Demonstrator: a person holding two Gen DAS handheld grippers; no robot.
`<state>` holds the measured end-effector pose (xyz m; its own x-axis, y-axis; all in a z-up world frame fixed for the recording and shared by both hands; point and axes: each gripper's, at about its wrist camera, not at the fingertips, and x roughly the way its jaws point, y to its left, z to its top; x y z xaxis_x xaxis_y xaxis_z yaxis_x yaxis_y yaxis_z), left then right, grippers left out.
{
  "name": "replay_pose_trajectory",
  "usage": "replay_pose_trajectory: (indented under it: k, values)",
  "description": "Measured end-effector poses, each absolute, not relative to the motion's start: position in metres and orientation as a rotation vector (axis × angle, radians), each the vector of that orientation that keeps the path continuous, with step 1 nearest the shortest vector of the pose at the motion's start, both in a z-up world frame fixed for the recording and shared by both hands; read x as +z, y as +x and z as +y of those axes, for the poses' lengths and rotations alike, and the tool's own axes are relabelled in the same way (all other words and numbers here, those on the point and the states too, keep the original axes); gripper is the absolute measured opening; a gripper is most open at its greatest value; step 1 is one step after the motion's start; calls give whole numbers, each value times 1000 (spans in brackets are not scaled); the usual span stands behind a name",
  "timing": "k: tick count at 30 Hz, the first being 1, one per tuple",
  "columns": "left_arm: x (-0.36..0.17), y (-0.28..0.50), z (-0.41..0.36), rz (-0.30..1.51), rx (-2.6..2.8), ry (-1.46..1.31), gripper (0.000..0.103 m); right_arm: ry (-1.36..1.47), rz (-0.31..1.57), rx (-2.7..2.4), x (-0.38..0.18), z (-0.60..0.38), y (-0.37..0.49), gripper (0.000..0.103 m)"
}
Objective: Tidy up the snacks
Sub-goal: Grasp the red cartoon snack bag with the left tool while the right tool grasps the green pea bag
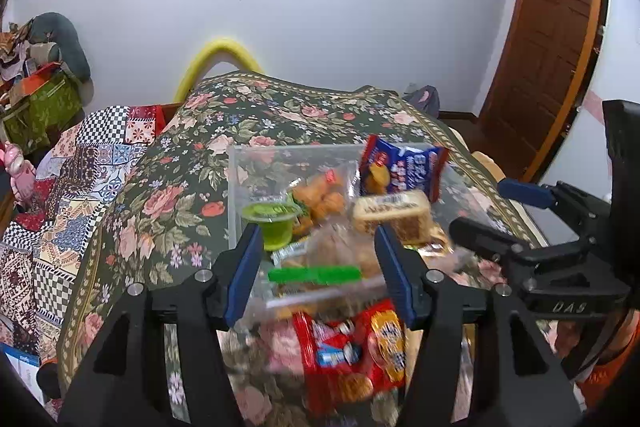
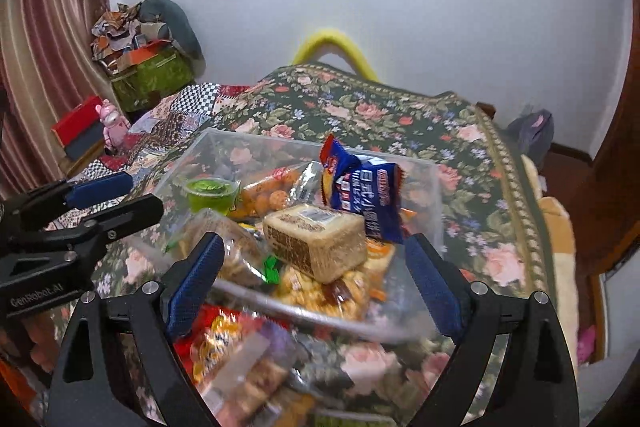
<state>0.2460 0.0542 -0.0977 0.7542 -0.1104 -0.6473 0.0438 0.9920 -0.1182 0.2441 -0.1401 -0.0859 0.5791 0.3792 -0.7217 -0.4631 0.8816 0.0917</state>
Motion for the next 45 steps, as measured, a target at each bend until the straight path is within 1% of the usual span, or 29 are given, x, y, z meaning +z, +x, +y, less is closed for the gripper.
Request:
replay_pose_trajectory:
  k: [7, 9, 11, 13, 21, 26, 32, 35, 37, 38, 39, 40, 41, 43, 45]
  values:
    - [-112, 219, 45, 769, -100, -91, 67, -139, 811, 450, -86, -172, 222, 91]
    - [-122, 215, 43, 796, -104, -91, 71, -147, 831, 437, -93, -182, 216, 91]
    - [-132, 211, 42, 824, -105, -88, 77, -154, 849, 426, -99, -190, 210, 91]
    - [-144, 208, 40, 854, -102, -86, 81, -153, 881, 419, -110, -198, 204, 91]
    - [-189, 210, 35, 965, -102, -76, 82, -158, 1000, 429, -154, -206, 184, 91]
    - [-198, 218, 28, 969, -114, -90, 90, -165, 1040, 448, -172, -201, 178, 91]
    - [-204, 237, 34, 978, -112, -181, 93, -150, 1046, 428, -177, -205, 185, 91]
    - [-209, 242, 36, 968, -107, -219, 97, -111, 1067, 427, -184, -209, 188, 85]
    - [-209, 241, 33, 950, -105, -196, 96, -125, 1053, 423, -184, -209, 186, 73]
    - [-209, 239, 32, 940, -106, -185, 94, -135, 1047, 429, -183, -208, 184, 69]
    - [-208, 236, 29, 930, -117, -175, 87, -145, 1041, 435, -182, -207, 182, 62]
    - [-206, 234, 26, 924, -138, -172, 75, -153, 1037, 438, -181, -206, 181, 58]
    - [-204, 232, 23, 920, -151, -166, 68, -159, 1034, 445, -180, -205, 180, 54]
    - [-202, 228, 18, 909, -152, -141, 63, -161, 1031, 453, -179, -205, 177, 42]
    - [-199, 223, 16, 900, -142, -124, 60, -151, 1033, 455, -178, -208, 177, 39]
